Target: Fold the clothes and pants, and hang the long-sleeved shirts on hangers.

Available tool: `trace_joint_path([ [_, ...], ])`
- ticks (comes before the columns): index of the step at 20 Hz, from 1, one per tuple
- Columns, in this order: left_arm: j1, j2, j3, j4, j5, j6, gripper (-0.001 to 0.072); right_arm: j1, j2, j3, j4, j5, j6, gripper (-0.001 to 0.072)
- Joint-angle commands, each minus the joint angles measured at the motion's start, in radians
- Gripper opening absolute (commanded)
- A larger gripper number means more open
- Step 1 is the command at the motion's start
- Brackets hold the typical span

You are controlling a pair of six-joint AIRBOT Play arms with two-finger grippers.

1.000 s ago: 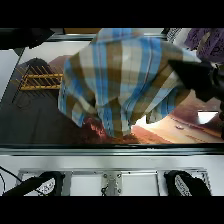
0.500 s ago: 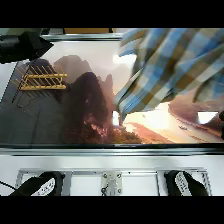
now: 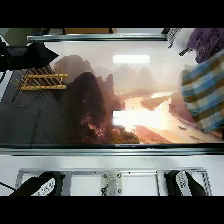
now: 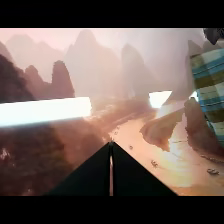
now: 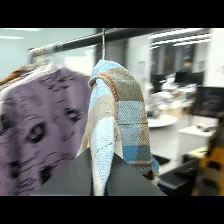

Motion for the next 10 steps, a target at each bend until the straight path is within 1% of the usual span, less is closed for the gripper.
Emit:
trace_joint_path([
  [1,-0.002,0.001,-0.004,0.0,-0.004,0.0,0.0015,-0.018,-0.01,0.015,-0.035,-0.156,0.0,0.0014],
  [8,-0.072,0.0,-0.004,0.004,-0.003,0.016,0.0015,-0.015,-0.011,0.014,-0.033,-0.152,0.001,0.0018],
  [10,-0.074,0.0,-0.004,0.003,-0.004,0.016,0.0015,-0.015,-0.012,0.014,-0.031,-0.143,0.0,0.0019],
])
